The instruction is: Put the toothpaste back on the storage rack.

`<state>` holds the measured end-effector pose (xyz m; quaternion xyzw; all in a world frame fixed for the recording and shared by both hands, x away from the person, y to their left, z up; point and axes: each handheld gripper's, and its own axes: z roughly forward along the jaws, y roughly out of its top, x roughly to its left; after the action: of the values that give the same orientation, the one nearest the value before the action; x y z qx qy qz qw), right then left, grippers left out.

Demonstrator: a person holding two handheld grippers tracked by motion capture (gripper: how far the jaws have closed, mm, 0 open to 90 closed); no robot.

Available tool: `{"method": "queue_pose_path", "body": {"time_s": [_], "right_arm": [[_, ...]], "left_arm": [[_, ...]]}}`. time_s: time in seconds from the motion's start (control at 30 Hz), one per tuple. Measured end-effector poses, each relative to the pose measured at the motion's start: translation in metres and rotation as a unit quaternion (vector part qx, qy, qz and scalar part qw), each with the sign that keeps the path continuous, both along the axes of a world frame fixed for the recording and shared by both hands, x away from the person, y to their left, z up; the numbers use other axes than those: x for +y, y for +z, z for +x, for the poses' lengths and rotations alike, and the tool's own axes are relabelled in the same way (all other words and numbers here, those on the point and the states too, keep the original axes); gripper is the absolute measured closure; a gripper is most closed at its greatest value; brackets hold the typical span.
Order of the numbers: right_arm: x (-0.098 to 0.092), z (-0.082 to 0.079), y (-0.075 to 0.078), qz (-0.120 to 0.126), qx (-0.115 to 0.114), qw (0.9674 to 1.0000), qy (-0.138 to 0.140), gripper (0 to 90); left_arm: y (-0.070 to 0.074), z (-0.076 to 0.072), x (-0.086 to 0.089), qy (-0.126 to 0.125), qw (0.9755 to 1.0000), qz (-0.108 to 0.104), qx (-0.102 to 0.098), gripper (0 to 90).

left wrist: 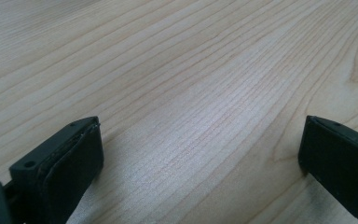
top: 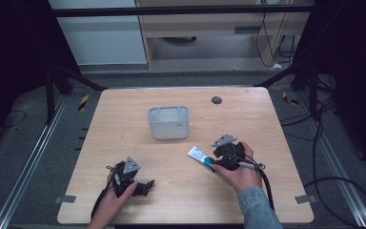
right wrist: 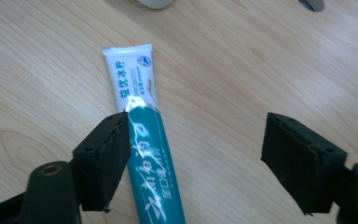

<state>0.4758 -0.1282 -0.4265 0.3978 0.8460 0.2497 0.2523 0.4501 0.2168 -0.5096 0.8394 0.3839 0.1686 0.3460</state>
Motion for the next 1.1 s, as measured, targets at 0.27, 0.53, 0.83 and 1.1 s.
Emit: {"method": "queue_pose_path", "body": {"time_s": [0.27, 0.53, 0.83, 1.1], "right_arm": [[0.012, 0.024, 0.015, -0.013, 0.037, 0.9991, 0.018, 31.5], [0.027, 0.038, 0.012, -0.018, 0.083, 0.9956, 0.038, 20.1], [0.036, 0.046, 0.007, -0.024, 0.120, 0.9910, 0.056, 25.2], [0.044, 0.051, 0.000, -0.032, 0.136, 0.9880, 0.066, 30.3]], "left_arm": [[0.000, 0.000, 0.000, 0.000, 1.0000, 0.000, 0.000, 0.0], [0.000, 0.000, 0.000, 0.000, 1.0000, 0.001, 0.000, 0.0], [0.000, 0.000, 0.000, 0.000, 1.0000, 0.000, 0.000, 0.0], [0.000, 0.000, 0.000, 0.000, 1.0000, 0.000, 0.000, 0.0]]}}
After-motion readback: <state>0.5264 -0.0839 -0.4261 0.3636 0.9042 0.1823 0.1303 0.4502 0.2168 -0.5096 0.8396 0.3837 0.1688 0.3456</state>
